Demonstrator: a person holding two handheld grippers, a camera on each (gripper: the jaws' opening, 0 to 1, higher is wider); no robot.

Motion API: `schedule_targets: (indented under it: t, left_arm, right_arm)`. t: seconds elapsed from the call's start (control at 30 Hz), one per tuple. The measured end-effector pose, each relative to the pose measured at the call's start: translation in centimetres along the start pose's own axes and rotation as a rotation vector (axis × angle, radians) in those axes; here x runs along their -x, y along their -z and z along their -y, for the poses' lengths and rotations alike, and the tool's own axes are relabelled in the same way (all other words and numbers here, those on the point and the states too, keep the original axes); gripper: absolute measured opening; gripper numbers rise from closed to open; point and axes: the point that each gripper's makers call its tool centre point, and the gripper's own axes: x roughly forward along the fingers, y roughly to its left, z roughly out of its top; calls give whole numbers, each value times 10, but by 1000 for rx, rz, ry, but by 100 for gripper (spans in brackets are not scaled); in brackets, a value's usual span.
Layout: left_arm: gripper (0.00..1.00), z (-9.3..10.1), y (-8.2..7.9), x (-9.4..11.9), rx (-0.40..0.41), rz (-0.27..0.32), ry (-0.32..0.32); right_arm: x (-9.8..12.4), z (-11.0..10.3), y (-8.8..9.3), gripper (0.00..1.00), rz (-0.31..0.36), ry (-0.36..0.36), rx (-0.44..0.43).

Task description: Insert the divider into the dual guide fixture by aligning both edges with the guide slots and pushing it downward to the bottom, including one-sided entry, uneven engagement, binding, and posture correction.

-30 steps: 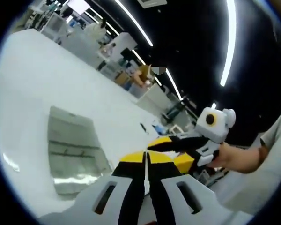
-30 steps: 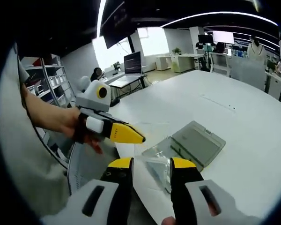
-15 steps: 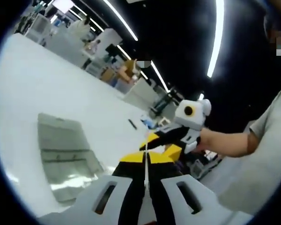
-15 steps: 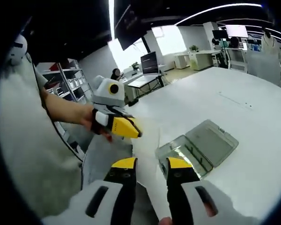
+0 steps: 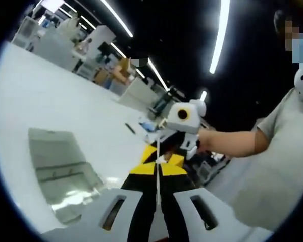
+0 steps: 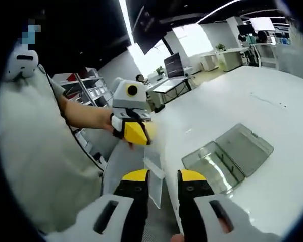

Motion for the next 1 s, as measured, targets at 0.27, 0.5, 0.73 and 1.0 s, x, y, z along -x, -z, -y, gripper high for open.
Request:
schedule_targets:
  t: [0.27, 0.5, 0.73, 1.0]
  left_arm:
    - [0, 5, 0, 1, -17, -23, 38]
    - [0, 12, -3, 0, -27, -28, 70]
    - [0, 15, -2, 0, -34, -36, 92]
    - [0, 18, -1, 0, -29, -34, 104]
  right_arm:
    - [-3, -8, -2, 13, 28, -52, -12]
    - [-4, -16, -6, 10, 47, -100, -41]
    - [-4, -24, -12, 6, 77, -143, -67]
    - [-4, -28, -10, 6, 72, -160, -82]
